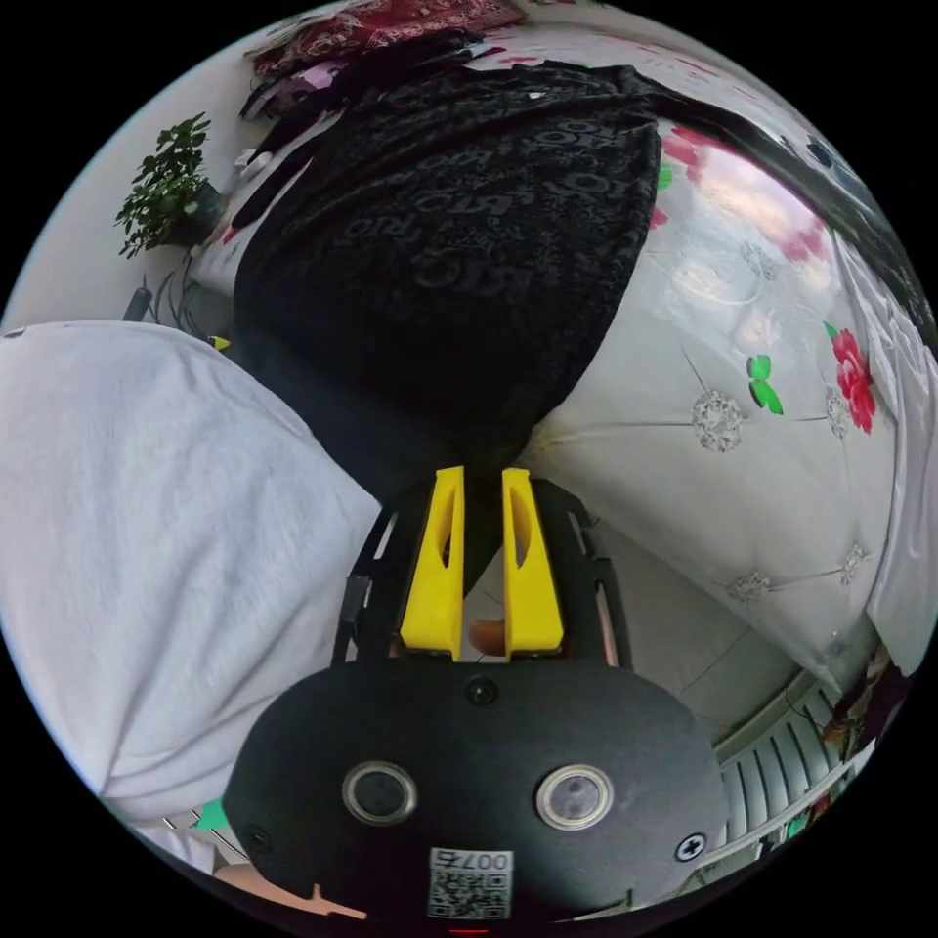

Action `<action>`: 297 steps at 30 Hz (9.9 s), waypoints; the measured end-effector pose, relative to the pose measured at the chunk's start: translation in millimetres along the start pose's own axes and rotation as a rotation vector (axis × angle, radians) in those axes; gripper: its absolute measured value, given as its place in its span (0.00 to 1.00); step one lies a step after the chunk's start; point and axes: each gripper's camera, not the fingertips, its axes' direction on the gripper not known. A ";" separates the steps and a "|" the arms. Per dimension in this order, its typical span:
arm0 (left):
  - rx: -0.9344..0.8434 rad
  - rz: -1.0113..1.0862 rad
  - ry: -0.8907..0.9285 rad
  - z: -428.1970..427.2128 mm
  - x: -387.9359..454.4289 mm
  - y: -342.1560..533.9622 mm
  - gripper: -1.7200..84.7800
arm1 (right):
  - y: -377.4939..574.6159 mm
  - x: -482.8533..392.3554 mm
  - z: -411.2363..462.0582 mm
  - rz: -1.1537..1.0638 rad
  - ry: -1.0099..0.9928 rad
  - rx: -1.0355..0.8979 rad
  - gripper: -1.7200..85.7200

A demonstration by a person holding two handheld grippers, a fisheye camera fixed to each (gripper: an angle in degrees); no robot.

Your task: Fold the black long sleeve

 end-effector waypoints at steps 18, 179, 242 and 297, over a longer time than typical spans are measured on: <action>0.317 0.219 -0.245 -79.9 64.4 -199.8 0.15 | -170.7 -78.2 12.4 -0.038 0.137 0.311 0.09; 0.164 0.685 -0.275 -30.7 126.8 -281.1 0.05 | -246.0 -38.2 112.7 -0.354 0.390 -0.259 0.05; 0.360 0.189 0.002 -75.1 65.6 -205.3 0.01 | -202.1 -17.7 -367.1 -0.434 -0.053 0.926 0.02; -0.073 0.263 -0.156 57.2 59.3 -37.0 0.04 | 49.7 69.5 31.9 0.175 -0.362 -0.035 0.08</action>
